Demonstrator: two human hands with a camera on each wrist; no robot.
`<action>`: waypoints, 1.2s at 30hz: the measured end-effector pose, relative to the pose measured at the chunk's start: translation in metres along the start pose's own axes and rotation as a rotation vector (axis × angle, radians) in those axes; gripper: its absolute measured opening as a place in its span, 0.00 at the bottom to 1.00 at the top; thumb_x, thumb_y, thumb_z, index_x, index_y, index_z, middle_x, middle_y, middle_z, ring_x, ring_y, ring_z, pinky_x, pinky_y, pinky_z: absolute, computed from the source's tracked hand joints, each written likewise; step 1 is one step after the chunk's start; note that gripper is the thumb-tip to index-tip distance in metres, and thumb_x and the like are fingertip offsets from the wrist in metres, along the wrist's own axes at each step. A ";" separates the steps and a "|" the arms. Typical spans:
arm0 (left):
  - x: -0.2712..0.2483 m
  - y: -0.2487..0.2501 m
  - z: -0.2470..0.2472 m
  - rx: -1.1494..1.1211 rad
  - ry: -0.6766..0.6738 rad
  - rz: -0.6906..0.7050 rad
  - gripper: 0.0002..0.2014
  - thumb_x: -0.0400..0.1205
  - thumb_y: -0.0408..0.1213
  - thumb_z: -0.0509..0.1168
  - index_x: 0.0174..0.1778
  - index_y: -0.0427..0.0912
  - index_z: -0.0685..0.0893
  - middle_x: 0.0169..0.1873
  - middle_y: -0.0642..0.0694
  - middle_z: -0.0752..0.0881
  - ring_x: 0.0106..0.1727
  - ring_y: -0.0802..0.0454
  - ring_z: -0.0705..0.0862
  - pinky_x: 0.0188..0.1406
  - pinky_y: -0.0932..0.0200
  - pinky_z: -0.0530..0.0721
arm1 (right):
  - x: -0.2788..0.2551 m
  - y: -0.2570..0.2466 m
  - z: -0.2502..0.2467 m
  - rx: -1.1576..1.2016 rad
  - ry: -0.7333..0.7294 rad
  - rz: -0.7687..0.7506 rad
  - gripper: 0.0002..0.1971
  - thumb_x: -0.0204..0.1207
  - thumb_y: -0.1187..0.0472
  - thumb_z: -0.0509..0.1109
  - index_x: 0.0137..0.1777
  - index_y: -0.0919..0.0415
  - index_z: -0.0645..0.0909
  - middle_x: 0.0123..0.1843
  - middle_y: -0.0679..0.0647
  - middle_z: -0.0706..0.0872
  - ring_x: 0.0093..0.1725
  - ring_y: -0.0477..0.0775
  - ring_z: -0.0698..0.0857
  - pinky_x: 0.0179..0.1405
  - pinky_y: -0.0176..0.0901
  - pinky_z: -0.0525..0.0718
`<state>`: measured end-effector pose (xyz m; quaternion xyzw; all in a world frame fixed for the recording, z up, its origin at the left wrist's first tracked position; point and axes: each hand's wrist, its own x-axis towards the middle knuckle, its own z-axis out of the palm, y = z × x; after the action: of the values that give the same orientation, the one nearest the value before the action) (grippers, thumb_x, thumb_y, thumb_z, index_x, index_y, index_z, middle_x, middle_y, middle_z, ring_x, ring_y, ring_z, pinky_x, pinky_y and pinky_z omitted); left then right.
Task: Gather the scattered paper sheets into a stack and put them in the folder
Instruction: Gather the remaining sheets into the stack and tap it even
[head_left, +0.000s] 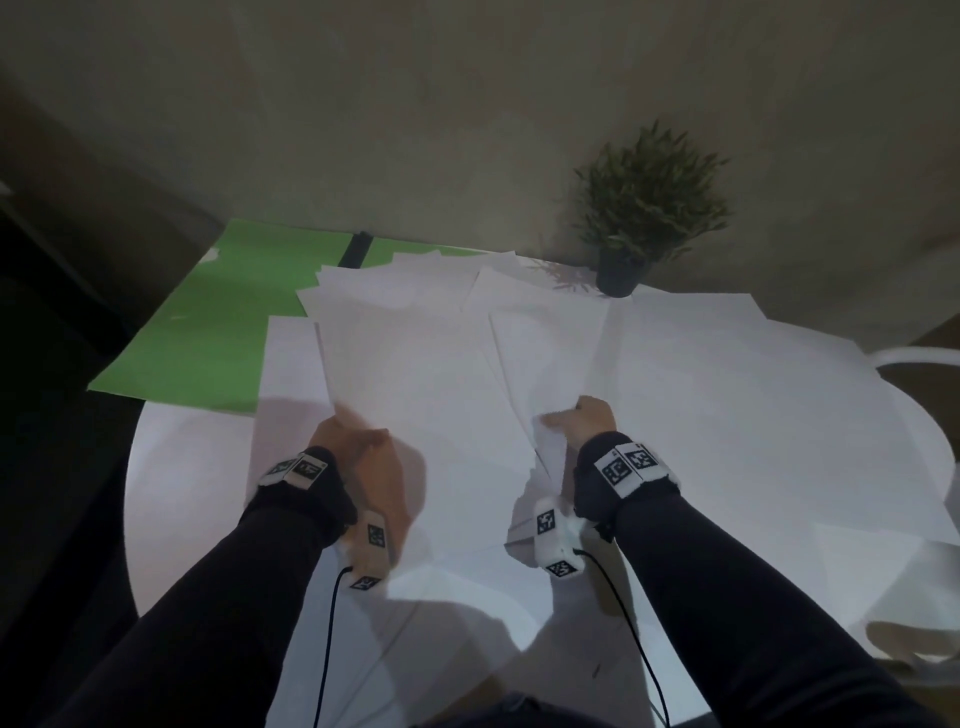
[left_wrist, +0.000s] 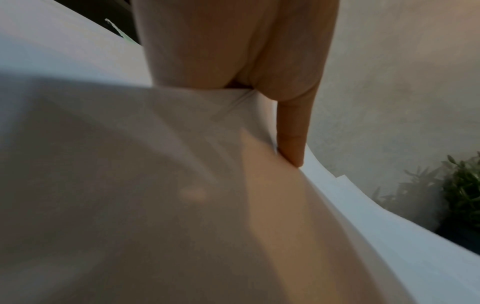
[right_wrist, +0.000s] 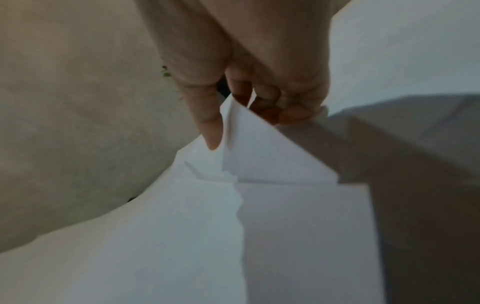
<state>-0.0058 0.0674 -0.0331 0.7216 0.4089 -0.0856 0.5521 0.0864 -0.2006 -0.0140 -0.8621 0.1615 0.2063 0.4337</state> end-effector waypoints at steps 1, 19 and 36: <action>0.000 0.000 0.000 0.004 0.003 0.002 0.21 0.73 0.31 0.75 0.59 0.26 0.81 0.56 0.31 0.85 0.52 0.39 0.83 0.56 0.50 0.81 | -0.003 -0.008 -0.001 -0.045 0.038 -0.064 0.18 0.73 0.64 0.73 0.60 0.73 0.79 0.59 0.65 0.84 0.60 0.64 0.83 0.54 0.45 0.79; -0.005 0.004 -0.002 -0.275 -0.047 -0.157 0.41 0.78 0.67 0.56 0.69 0.30 0.74 0.67 0.34 0.77 0.63 0.39 0.77 0.68 0.47 0.72 | -0.028 -0.035 -0.011 -0.079 -0.231 -0.268 0.23 0.75 0.68 0.67 0.70 0.71 0.72 0.63 0.56 0.79 0.59 0.56 0.81 0.60 0.49 0.80; 0.003 -0.003 -0.001 -0.031 -0.063 -0.036 0.06 0.73 0.28 0.74 0.36 0.34 0.81 0.37 0.38 0.85 0.44 0.40 0.83 0.50 0.49 0.81 | 0.005 0.014 -0.033 -0.519 0.219 0.249 0.31 0.71 0.46 0.66 0.71 0.63 0.68 0.72 0.63 0.70 0.71 0.65 0.69 0.72 0.55 0.69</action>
<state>-0.0065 0.0695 -0.0369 0.7024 0.4053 -0.1119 0.5743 0.0912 -0.2361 -0.0088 -0.9348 0.2534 0.1980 0.1506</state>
